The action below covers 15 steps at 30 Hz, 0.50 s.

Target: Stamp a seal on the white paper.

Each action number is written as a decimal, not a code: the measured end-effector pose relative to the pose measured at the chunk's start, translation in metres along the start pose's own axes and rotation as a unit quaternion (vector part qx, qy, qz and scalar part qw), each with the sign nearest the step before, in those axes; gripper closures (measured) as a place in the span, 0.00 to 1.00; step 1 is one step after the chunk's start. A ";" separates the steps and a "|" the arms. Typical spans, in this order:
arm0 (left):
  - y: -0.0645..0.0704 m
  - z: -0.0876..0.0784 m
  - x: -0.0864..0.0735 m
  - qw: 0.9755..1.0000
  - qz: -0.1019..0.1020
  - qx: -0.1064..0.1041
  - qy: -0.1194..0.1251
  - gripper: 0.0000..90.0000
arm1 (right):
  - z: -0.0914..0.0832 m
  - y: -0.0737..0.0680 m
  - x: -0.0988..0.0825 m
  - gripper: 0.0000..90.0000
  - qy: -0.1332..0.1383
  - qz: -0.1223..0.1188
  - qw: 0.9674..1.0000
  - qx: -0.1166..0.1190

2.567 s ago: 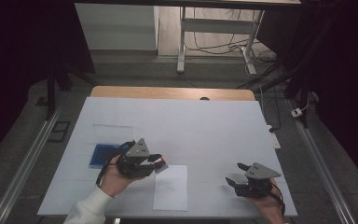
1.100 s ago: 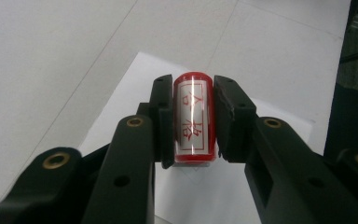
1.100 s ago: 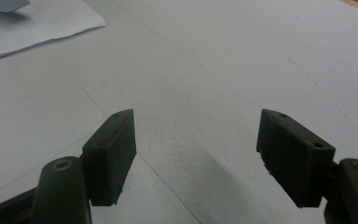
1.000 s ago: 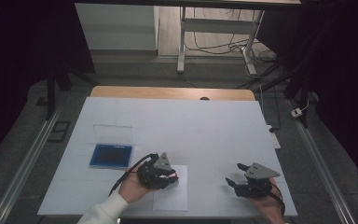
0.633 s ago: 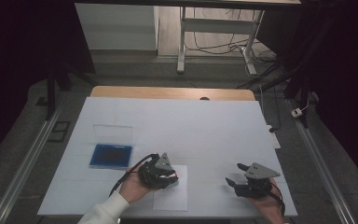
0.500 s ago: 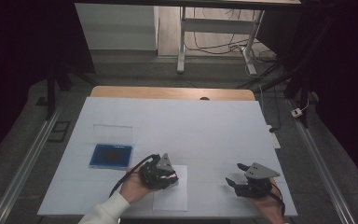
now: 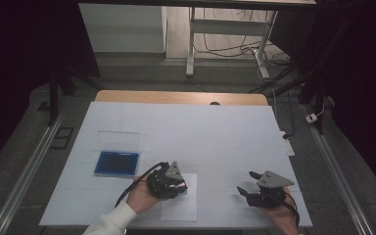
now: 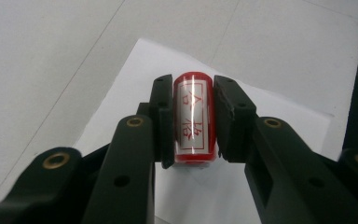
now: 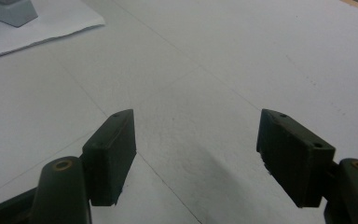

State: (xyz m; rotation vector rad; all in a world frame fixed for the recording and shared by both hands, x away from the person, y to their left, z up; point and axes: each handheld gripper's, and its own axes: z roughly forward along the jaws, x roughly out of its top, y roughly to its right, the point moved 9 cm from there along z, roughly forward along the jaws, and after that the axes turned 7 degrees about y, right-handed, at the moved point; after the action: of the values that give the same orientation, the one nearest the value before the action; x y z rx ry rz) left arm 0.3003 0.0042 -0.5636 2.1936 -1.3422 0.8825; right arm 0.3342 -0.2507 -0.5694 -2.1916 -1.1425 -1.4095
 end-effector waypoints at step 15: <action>0.001 0.001 0.000 1.000 0.003 0.006 -0.009 0.78 | 0.000 -0.001 0.000 0.31 -0.004 0.000 1.000 -0.001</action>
State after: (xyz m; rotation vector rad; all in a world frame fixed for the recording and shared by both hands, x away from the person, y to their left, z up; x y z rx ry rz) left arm 0.3001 0.0031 -0.5641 2.2133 -1.3554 0.8767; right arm 0.3335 -0.2506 -0.5697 -2.1995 -1.1444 -1.4043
